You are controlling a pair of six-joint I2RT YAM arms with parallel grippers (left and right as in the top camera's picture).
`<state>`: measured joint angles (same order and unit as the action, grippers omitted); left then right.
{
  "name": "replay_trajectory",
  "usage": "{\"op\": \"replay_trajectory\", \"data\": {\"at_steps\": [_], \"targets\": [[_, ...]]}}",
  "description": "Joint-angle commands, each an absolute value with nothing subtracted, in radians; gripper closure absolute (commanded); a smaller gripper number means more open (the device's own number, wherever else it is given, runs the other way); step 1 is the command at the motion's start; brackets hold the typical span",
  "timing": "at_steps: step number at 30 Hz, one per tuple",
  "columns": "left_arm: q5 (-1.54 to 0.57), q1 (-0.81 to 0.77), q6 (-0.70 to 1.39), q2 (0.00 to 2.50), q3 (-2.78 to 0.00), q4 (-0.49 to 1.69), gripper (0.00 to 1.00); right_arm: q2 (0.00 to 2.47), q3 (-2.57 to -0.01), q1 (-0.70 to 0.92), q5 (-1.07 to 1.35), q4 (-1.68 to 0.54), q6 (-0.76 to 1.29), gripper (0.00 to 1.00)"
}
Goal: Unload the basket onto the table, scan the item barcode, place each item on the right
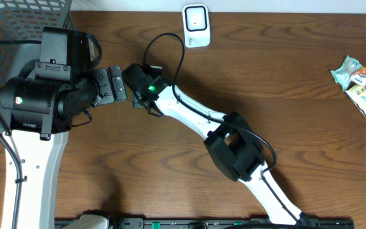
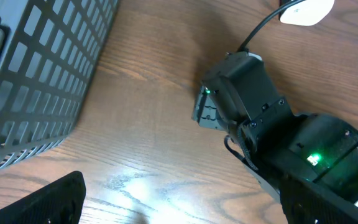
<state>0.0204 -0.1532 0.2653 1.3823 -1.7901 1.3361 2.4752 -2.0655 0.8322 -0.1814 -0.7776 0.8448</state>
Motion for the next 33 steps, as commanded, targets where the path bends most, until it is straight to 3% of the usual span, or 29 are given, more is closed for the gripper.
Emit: {"op": "replay_trajectory", "data": {"at_steps": [1,6,14,20,24,25,31,33], "targets": [[0.014,-0.150,0.268,1.380,-1.784,1.340,0.02,2.498,-2.059,0.800,-0.204,-0.852,0.830,0.31],[0.014,-0.150,0.268,1.380,-1.784,1.340,0.02,2.462,-2.059,0.757,-0.208,-0.974,0.704,0.31],[0.014,-0.150,0.268,1.380,-1.784,1.340,0.02,2.385,-2.059,0.687,-0.202,-1.111,0.278,0.36],[0.014,-0.150,0.268,1.380,-1.784,1.340,0.02,2.333,-2.059,0.625,-0.237,-1.243,0.236,0.36],[0.014,-0.150,0.268,1.380,-1.784,1.340,0.02,2.305,-2.059,0.577,-0.086,-1.242,0.067,0.29],[0.014,-0.150,0.268,1.380,-1.784,1.340,0.02,2.306,-2.059,0.561,-0.015,-1.234,0.002,0.21],[0.014,-0.150,0.268,1.380,-1.784,1.339,0.02,2.313,-2.049,0.542,0.078,-1.216,-0.069,0.08],[0.014,-0.150,0.268,1.380,-1.784,1.339,0.02,2.313,-2.042,0.544,0.106,-1.216,-0.069,0.12]]}}
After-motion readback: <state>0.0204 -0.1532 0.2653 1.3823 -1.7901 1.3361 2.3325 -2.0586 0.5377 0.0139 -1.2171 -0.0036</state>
